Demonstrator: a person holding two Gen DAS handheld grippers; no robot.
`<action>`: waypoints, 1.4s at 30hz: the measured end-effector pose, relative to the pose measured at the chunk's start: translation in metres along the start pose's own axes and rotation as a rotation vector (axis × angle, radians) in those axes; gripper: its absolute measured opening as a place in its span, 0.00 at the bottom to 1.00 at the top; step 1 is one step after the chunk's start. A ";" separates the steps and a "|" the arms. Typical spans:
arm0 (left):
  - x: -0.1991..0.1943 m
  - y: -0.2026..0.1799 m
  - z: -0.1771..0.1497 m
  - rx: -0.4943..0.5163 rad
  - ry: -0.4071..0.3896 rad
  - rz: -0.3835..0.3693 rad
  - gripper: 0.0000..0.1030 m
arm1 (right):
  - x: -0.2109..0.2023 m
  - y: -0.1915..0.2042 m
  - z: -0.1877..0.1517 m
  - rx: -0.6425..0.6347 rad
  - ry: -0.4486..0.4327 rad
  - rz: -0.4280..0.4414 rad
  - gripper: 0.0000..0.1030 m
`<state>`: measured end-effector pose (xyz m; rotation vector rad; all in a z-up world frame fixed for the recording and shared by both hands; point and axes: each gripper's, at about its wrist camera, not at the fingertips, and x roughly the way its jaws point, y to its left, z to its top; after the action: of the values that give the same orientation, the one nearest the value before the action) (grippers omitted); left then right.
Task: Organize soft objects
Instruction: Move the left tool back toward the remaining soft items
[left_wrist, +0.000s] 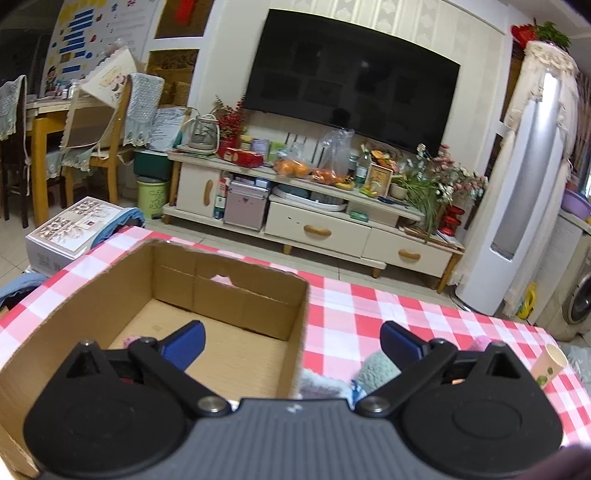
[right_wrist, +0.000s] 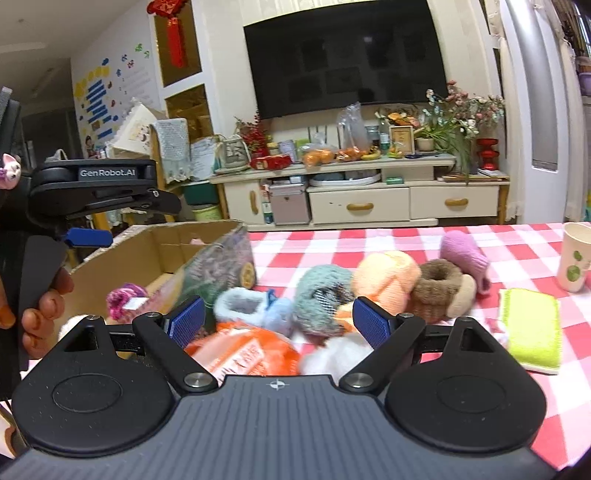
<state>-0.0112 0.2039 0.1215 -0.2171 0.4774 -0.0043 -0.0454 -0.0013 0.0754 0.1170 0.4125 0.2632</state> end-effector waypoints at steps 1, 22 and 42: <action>0.000 -0.003 -0.001 0.005 0.002 -0.004 0.97 | -0.001 -0.002 0.000 0.002 0.001 -0.008 1.00; 0.003 -0.059 -0.029 0.125 0.037 -0.091 0.99 | -0.021 -0.052 -0.013 0.034 0.005 -0.173 1.00; 0.003 -0.138 -0.072 0.328 0.079 -0.254 0.99 | -0.025 -0.203 -0.018 0.380 0.044 -0.344 1.00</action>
<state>-0.0347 0.0546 0.0864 0.0456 0.5173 -0.3386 -0.0289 -0.2017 0.0353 0.4083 0.5147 -0.1545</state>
